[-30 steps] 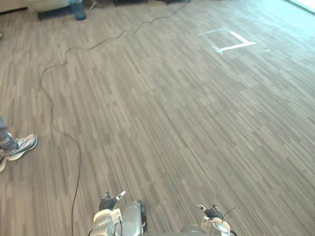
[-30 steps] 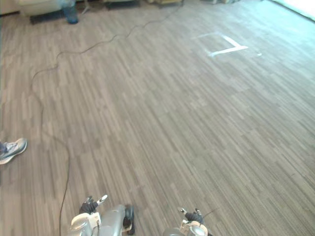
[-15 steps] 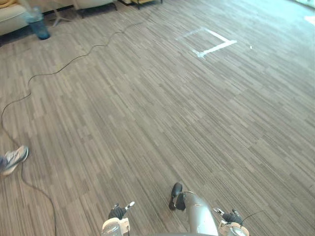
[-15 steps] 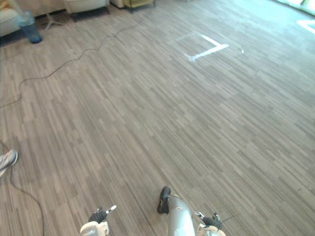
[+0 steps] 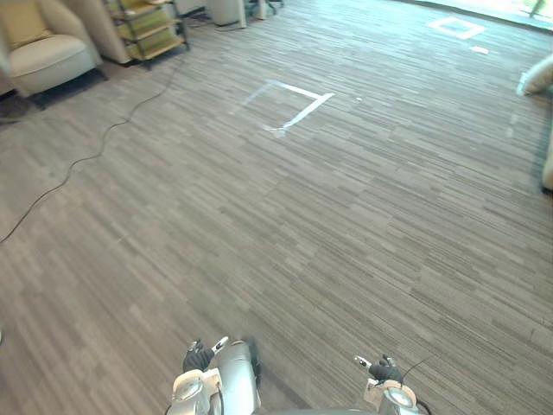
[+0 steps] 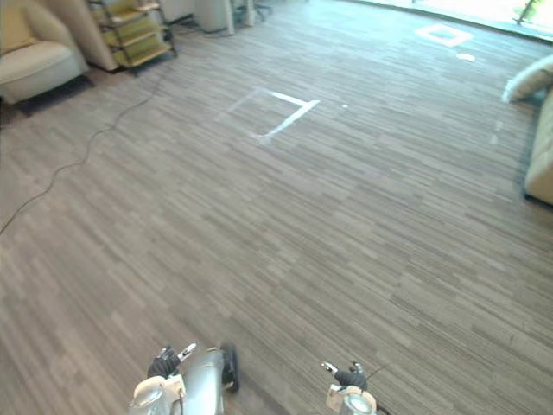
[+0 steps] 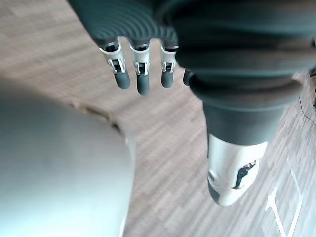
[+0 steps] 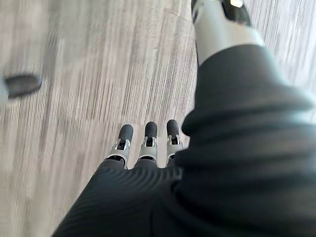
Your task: Pick up cushions and gather them together orderly.
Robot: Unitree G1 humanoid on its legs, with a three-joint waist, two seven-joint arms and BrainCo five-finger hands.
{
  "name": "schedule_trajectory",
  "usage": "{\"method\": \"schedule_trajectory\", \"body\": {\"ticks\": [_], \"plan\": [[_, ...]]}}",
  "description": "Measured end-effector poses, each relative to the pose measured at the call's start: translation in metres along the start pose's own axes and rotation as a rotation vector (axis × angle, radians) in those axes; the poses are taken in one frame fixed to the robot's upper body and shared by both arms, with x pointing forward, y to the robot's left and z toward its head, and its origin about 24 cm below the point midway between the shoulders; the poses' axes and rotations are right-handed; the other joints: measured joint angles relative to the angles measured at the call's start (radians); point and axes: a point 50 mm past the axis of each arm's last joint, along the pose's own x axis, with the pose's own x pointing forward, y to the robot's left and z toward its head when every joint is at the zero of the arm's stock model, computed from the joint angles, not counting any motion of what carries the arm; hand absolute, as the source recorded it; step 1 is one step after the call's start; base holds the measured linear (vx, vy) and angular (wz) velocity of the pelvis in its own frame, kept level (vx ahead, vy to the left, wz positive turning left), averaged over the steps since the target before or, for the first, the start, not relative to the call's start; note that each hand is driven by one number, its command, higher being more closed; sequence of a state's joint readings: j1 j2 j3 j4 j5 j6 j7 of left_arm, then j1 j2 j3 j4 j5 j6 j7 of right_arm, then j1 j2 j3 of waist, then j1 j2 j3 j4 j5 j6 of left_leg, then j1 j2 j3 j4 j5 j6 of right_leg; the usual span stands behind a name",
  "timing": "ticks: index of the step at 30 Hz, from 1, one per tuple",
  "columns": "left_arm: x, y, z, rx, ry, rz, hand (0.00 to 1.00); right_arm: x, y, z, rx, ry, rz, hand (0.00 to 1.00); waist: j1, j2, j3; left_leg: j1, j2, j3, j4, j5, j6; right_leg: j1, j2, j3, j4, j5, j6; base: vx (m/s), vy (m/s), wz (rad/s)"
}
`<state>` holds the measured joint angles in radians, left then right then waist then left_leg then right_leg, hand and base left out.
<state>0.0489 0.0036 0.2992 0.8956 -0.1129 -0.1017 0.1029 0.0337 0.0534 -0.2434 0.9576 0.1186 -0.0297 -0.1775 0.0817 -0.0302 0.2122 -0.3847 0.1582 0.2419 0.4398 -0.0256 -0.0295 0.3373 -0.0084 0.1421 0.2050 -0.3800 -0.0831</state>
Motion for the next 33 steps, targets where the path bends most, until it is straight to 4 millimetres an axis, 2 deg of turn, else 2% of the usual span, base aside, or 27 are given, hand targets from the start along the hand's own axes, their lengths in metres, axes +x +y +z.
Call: {"method": "schedule_trajectory", "body": {"ticks": [1, 2, 3, 4, 5, 6, 8, 9, 11, 12, 13, 15, 16, 17, 18, 19, 20, 21, 22, 23, 24, 26, 28, 29, 31, 32, 33], "plan": [[0.001, 0.006, 0.002, 0.016, -0.004, 0.012, 0.00, -0.002, 0.004, -0.006, -0.013, 0.014, 0.017, 0.00, 0.000, -0.040, -0.023, 0.013, -0.006, 0.036, 0.041, -0.061, 0.015, -0.058, -0.030, 0.005, 0.135, 0.011, 0.019, 0.75, 0.363, -0.74], [0.001, 0.009, 0.002, 0.023, -0.003, 0.018, 0.00, -0.003, 0.005, -0.008, -0.011, 0.021, 0.018, 0.00, 0.001, -0.054, -0.028, 0.030, -0.007, 0.057, 0.066, -0.100, 0.016, -0.105, -0.042, -0.002, 0.252, 0.033, 0.058, 0.73, 0.368, -0.71], [0.003, 0.011, 0.003, 0.029, 0.001, 0.029, 0.00, -0.003, 0.004, -0.008, -0.007, 0.015, 0.014, 0.00, -0.003, -0.074, -0.015, 0.093, -0.017, 0.082, 0.094, -0.178, 0.022, -0.209, -0.072, -0.033, 0.523, 0.145, 0.163, 0.67, 0.368, -0.54], [0.005, 0.013, 0.005, 0.038, 0.002, 0.033, 0.00, -0.003, 0.001, -0.007, -0.004, 0.007, 0.006, 0.00, -0.004, -0.075, -0.004, 0.142, -0.033, 0.095, 0.098, -0.216, 0.022, -0.282, -0.101, -0.057, 0.697, 0.209, 0.198, 0.75, 0.392, -0.41], [0.005, 0.016, 0.000, 0.060, 0.040, 0.041, 0.00, -0.002, 0.000, -0.005, -0.004, -0.006, 0.004, 0.00, -0.021, -0.080, -0.002, 0.228, -0.044, 0.107, 0.096, -0.260, 0.017, -0.358, -0.132, -0.100, 0.879, 0.203, 0.204, 0.61, 0.272, -0.18], [0.004, 0.016, -0.005, 0.076, 0.059, 0.043, 0.00, -0.002, -0.002, -0.003, -0.008, -0.017, 0.000, 0.00, -0.035, -0.072, -0.002, 0.304, -0.043, 0.114, 0.082, -0.290, 0.019, -0.406, -0.140, -0.144, 0.943, 0.182, 0.197, 0.57, 0.200, -0.12], [0.004, 0.009, -0.004, 0.112, 0.055, 0.020, 0.00, -0.003, -0.006, 0.001, -0.008, -0.041, -0.004, 0.00, -0.037, -0.063, -0.006, 0.417, -0.040, 0.141, 0.011, -0.324, 0.008, -0.514, -0.155, -0.229, 0.918, 0.140, 0.164, 0.57, 0.138, -0.20], [0.004, 0.005, -0.005, 0.117, 0.060, 0.008, 0.00, -0.002, -0.007, 0.005, -0.002, -0.059, -0.006, 0.00, -0.042, -0.054, -0.010, 0.459, -0.031, 0.153, -0.027, -0.333, -0.005, -0.584, -0.153, -0.282, 0.867, 0.125, 0.153, 0.61, 0.096, -0.27], [0.003, -0.005, -0.009, 0.137, 0.078, -0.022, 0.00, -0.002, -0.011, 0.012, 0.014, -0.088, -0.018, 0.00, -0.058, -0.037, -0.007, 0.559, -0.016, 0.179, -0.117, -0.337, -0.039, -0.689, -0.149, -0.422, 0.644, 0.127, 0.140, 0.61, 0.058, -0.22], [0.003, -0.008, -0.011, 0.138, 0.083, -0.031, 0.00, -0.001, -0.013, 0.013, 0.021, -0.088, -0.027, 0.00, -0.068, -0.033, -0.007, 0.608, -0.017, 0.194, -0.166, -0.330, -0.053, -0.704, -0.146, -0.490, 0.500, 0.148, 0.125, 0.80, 0.020, -0.09], [0.001, -0.014, -0.014, 0.143, 0.092, -0.047, 0.00, 0.000, -0.016, 0.013, 0.026, -0.082, -0.038, 0.00, -0.081, -0.023, -0.007, 0.675, -0.020, 0.217, -0.224, -0.320, -0.072, -0.705, -0.129, -0.557, 0.308, 0.201, 0.096, 0.71, -0.002, -0.02], [-0.002, -0.022, -0.019, 0.137, 0.101, -0.066, 0.00, -0.001, -0.024, 0.009, 0.044, -0.075, -0.059, 0.00, -0.090, -0.012, -0.010, 0.759, -0.032, 0.219, -0.282, -0.322, -0.104, -0.722, -0.095, -0.576, 0.130, 0.310, 0.042, 0.86, -0.037, 0.02], [-0.004, -0.029, -0.023, 0.118, 0.117, -0.078, 0.00, 0.000, -0.025, 0.013, 0.043, -0.087, -0.060, 0.00, -0.097, 0.020, -0.022, 0.801, -0.006, 0.212, -0.281, -0.315, -0.130, -0.725, -0.077, -0.559, 0.199, 0.410, -0.082, 0.83, -0.062, -0.08], [-0.004, -0.030, -0.024, 0.114, 0.120, -0.082, 0.00, 0.002, -0.026, 0.019, 0.035, -0.100, -0.059, 0.00, -0.094, 0.043, -0.024, 0.806, 0.019, 0.203, -0.254, -0.282, -0.181, -0.732, -0.075, -0.563, 0.262, 0.356, -0.084, 0.81, -0.112, -0.01], [-0.005, -0.038, -0.024, 0.121, 0.121, -0.108, 0.00, 0.002, -0.030, 0.022, 0.036, -0.107, -0.066, 0.00, -0.097, 0.062, -0.020, 0.783, 0.042, 0.152, -0.154, -0.219, -0.177, -0.716, -0.077, -0.567, 0.322, 0.284, -0.084, 0.61, -0.134, 0.01], [-0.005, -0.042, -0.024, 0.118, 0.120, -0.119, 0.00, 0.003, -0.031, 0.022, 0.038, -0.107, -0.066, 0.00, -0.099, 0.073, -0.019, 0.748, 0.062, 0.118, -0.054, -0.169, -0.155, -0.688, -0.067, -0.568, 0.332, 0.251, -0.080, 0.73, -0.228, 0.08], [-0.005, -0.039, -0.023, 0.118, 0.117, -0.113, 0.00, 0.003, -0.033, 0.022, 0.034, -0.105, -0.072, 0.00, -0.101, 0.094, -0.016, 0.641, 0.110, 0.037, 0.196, 0.003, -0.109, -0.616, -0.038, -0.567, 0.295, 0.212, -0.075, 0.71, -0.226, -0.11], [-0.004, -0.035, -0.022, 0.095, 0.114, -0.094, 0.00, 0.003, -0.035, 0.023, 0.029, -0.104, -0.075, 0.00, -0.094, 0.110, -0.015, 0.524, 0.150, -0.033, 0.440, 0.091, -0.089, -0.544, -0.001, -0.554, 0.240, 0.200, -0.077, 0.82, -0.210, -0.39], [-0.004, -0.031, -0.021, 0.077, 0.107, -0.078, 0.00, 0.003, -0.035, 0.023, 0.026, -0.100, -0.075, 0.00, -0.084, 0.115, -0.011, 0.457, 0.171, -0.051, 0.595, 0.081, -0.088, -0.486, 0.029, -0.529, 0.204, 0.191, -0.082, 0.80, -0.125, -0.78], [-0.004, -0.026, -0.019, 0.062, 0.091, -0.056, 0.00, 0.003, -0.030, 0.020, 0.015, -0.090, -0.062, 0.00, -0.071, 0.102, 0.001, 0.373, 0.182, -0.072, 0.748, 0.029, -0.095, -0.380, 0.056, -0.490, 0.144, 0.178, -0.086, 0.65, -0.072, -0.84], [-0.003, -0.020, -0.015, 0.073, 0.072, -0.047, 0.00, 0.003, -0.023, 0.018, 0.003, -0.081, -0.044, 0.00, -0.067, 0.076, 0.013, 0.300, 0.175, -0.070, 0.787, -0.018, -0.085, -0.292, 0.060, -0.462, 0.084, 0.167, -0.078, 0.61, -0.075, -0.74], [-0.002, -0.014, -0.010, 0.079, 0.049, -0.036, 0.00, 0.002, -0.015, 0.017, -0.015, -0.075, -0.018, 0.00, -0.063, 0.054, 0.006, 0.182, 0.167, -0.036, 0.734, -0.075, -0.065, -0.199, 0.062, -0.417, 0.009, 0.147, -0.061, 0.48, -0.052, -0.61], [-0.002, -0.013, -0.007, 0.077, 0.027, -0.035, 0.00, 0.002, -0.012, 0.015, -0.033, -0.062, -0.007, 0.00, -0.047, 0.058, 0.004, 0.064, 0.150, 0.042, 0.488, -0.132, -0.041, -0.100, 0.061, -0.349, -0.056, 0.120, -0.032, 0.60, 0.044, -0.78], [-0.002, -0.011, -0.007, 0.078, 0.025, -0.032, 0.00, 0.002, -0.012, 0.014, -0.037, -0.055, -0.005, 0.00, -0.041, 0.058, 0.004, 0.044, 0.136, 0.060, 0.381, -0.137, -0.039, -0.071, 0.058, -0.330, -0.072, 0.110, -0.026, 0.75, 0.145, -0.77], [-0.004, -0.008, -0.009, 0.048, 0.016, -0.018, 0.00, 0.002, -0.008, 0.011, -0.057, -0.046, 0.007, 0.00, -0.017, 0.055, 0.004, 0.009, 0.076, 0.078, 0.045, -0.107, -0.067, -0.002, 0.040, -0.272, -0.093, 0.061, 0.006, 0.69, 0.198, -0.76], [-0.005, -0.007, -0.009, 0.039, 0.013, -0.015, 0.00, 0.001, -0.006, 0.009, -0.060, -0.039, 0.011, 0.00, -0.016, 0.049, -0.002, 0.002, 0.048, 0.079, -0.062, -0.076, -0.064, 0.024, 0.030, -0.252, -0.104, 0.039, 0.026, 0.57, 0.222, -0.72], [-0.005, -0.006, -0.008, 0.027, 0.009, -0.011, 0.00, 0.001, -0.004, 0.007, -0.063, -0.030, 0.015, 0.00, -0.011, 0.046, -0.002, -0.001, 0.030, 0.074, -0.104, -0.020, -0.018, 0.054, 0.021, -0.224, -0.105, 0.020, 0.046, 0.90, 0.362, -0.97]]}}
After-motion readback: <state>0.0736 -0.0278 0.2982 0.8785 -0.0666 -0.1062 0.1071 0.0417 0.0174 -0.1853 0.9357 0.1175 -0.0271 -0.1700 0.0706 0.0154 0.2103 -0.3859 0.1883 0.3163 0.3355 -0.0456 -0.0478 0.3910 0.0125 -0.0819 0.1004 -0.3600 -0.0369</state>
